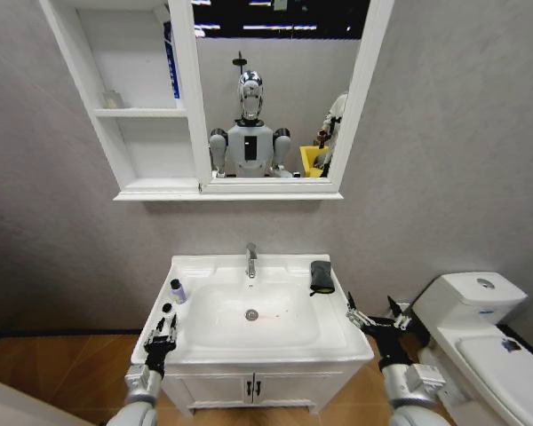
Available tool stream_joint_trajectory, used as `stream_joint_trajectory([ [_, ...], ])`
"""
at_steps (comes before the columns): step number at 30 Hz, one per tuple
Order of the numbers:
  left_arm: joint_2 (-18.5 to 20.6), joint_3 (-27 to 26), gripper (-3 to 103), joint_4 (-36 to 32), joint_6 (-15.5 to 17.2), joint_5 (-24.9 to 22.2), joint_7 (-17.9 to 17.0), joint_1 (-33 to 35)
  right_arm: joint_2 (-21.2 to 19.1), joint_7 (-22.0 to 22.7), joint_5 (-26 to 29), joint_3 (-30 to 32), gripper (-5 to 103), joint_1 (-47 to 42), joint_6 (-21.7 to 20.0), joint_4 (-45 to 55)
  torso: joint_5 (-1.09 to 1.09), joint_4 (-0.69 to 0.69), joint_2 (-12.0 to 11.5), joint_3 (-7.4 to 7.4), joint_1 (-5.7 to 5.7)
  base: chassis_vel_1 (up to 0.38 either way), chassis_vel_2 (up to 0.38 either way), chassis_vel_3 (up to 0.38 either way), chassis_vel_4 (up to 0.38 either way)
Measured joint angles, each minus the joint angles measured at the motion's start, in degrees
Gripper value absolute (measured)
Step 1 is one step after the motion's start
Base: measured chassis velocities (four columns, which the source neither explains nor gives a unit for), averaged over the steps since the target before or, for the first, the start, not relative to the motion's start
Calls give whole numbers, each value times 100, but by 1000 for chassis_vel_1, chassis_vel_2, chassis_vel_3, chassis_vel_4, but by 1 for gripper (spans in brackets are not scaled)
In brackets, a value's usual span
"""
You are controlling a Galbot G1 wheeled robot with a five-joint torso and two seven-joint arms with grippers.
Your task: Move facial cleanser and shampoo from washbasin to cabinet, then wipe washbasin with towel.
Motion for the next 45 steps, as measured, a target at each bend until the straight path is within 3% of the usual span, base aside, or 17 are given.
stream_joint_trajectory([
  [7, 54, -47, 30, -346, 158, -137, -111, 37, -2, 0, -18, -26, 100, 35, -39, 18, -1, 0, 0, 0, 0, 0, 0, 0, 0],
  [9, 163, -27, 30, -773, 496, -248, -279, 69, -5, 1, -23, -45, 100, 74, -84, 18, 0, 0, 0, 0, 0, 0, 0, 0, 0],
  [10, 163, -27, 30, -773, 496, -248, -279, 69, -5, 1, -23, -45, 100, 74, -84, 18, 0, 0, 0, 0, 0, 0, 0, 0, 0],
  [13, 609, -34, 30, -1745, 1208, -605, -804, 76, -30, 2, -27, -115, 100, 179, -169, 3, -1, -2, 0, 0, 0, 0, 0, 0, 0],
  [14, 609, -34, 30, -1745, 1208, -605, -804, 76, -30, 2, -27, -115, 100, 179, -169, 3, -1, -2, 0, 0, 0, 0, 0, 0, 0],
  [16, 1127, -166, 30, -2396, 1800, -1121, -1341, -37, -47, -56, -30, -164, 100, 275, -235, -13, 2, 5, 0, 0, 0, 0, 0, 0, 0],
  [17, 1410, -212, 30, -2612, 2104, -1446, -1592, -131, -41, -76, -31, -163, 100, 279, -249, -12, 0, 1, 0, 0, 0, 0, 0, 0, 0],
  [18, 1410, -212, 30, -2612, 2104, -1446, -1592, -131, -41, -76, -31, -163, 100, 279, -249, -12, 0, 1, 0, 0, 0, 0, 0, 0, 0],
  [21, 2352, -454, 30, -3094, 3055, -2740, -2310, -543, -54, -101, -28, -141, 100, 284, -277, 6, -1, 0, 0, 0, 0, 0, 0, 0, 0],
  [22, 2352, -454, 30, -3094, 3055, -2740, -2310, -543, -54, -101, -28, -141, 100, 284, -277, 6, -1, 0, 0, 0, 0, 0, 0, 0, 0],
  [24, 3135, -639, 30, -3187, 3316, -3730, -2737, -1004, -73, -105, -20, -135, 100, 301, -300, 16, -1, 1, 0, 0, 0, 0, 0, 0, 0],
  [25, 3135, -639, 30, -3187, 3316, -3730, -2737, -1004, -73, -105, -20, -135, 100, 301, -300, 16, -1, 1, 0, 0, 0, 0, 0, 0, 0],
  [28, 3885, -745, 30, -3049, 3372, -4392, -2947, -1706, -57, -109, -25, -163, 100, 314, -312, 20, -1, 0, 0, 0, 1, 0, 0, 0, 0],
  [32, 4217, -731, 30, -2907, 3390, -4756, -3042, -2128, -46, -111, -40, -185, 100, 298, -314, 26, -1, -1, 0, 0, 1, 0, 0, 0, 0],
  [34, 4531, -598, 30, -2682, 3447, -5169, -3128, -2690, -47, -126, -73, -187, 100, 256, -314, 26, -1, 0, 0, 0, 0, 0, 0, 0, 0],
  [37, 4650, -536, 30, -2528, 3469, -5288, -3126, -2959, -50, -130, -80, -179, 100, 250, -313, 26, -1, 0, 0, 0, 0, 0, 0, 0, 0],
  [45, 5335, -368, 30, -1587, 3574, -6252, -2857, -4220, -34, -127, -94, -120, 100, 267, -271, -140, -1, 2, 0, 1, 1, 0, 0, 0, 0],
])
